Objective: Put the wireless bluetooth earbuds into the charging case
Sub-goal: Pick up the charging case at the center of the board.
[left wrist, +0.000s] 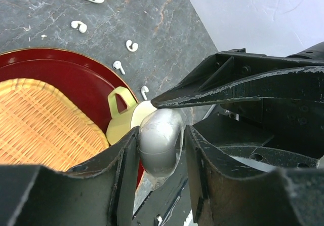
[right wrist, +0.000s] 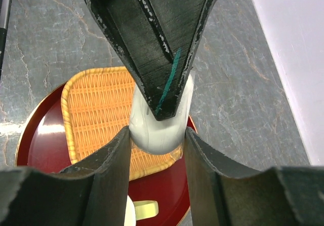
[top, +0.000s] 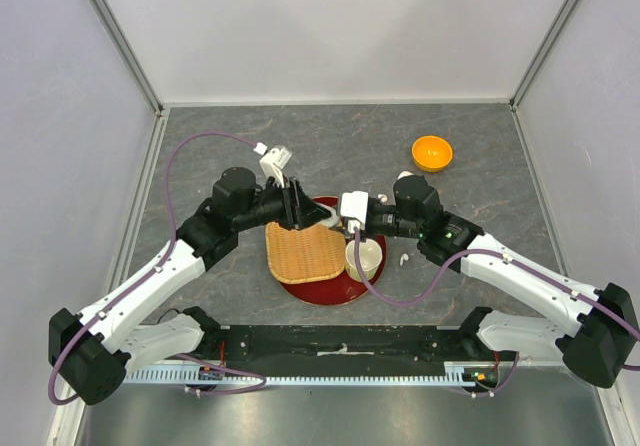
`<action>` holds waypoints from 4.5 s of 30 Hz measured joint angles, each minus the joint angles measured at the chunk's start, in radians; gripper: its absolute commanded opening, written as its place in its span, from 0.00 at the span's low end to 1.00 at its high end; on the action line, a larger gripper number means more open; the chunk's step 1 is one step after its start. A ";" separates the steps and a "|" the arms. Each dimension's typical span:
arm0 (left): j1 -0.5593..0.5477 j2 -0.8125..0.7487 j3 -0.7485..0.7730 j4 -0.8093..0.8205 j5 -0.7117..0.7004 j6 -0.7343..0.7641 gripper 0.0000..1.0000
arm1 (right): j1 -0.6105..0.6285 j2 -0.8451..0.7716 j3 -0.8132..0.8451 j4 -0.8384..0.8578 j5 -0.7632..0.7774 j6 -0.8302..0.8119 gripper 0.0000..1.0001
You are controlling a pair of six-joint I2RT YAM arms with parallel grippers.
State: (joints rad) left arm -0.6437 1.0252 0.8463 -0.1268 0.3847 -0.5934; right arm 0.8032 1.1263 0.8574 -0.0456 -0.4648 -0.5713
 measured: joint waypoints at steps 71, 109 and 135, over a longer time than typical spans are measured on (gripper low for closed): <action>-0.008 -0.375 -0.461 0.761 -0.035 0.279 0.02 | -0.068 -0.044 -0.077 0.185 0.073 2.003 0.98; -0.027 -0.296 -0.468 0.854 0.011 0.268 0.03 | -0.068 0.056 -0.176 0.562 -0.014 2.425 0.57; -0.039 -0.265 -0.468 0.870 0.011 0.268 0.03 | -0.065 0.080 -0.198 0.615 -0.032 2.467 0.54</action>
State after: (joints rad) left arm -0.6827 0.7605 0.3782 0.7433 0.3954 -0.3256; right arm 0.7380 1.2060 0.6598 0.5690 -0.4965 1.8954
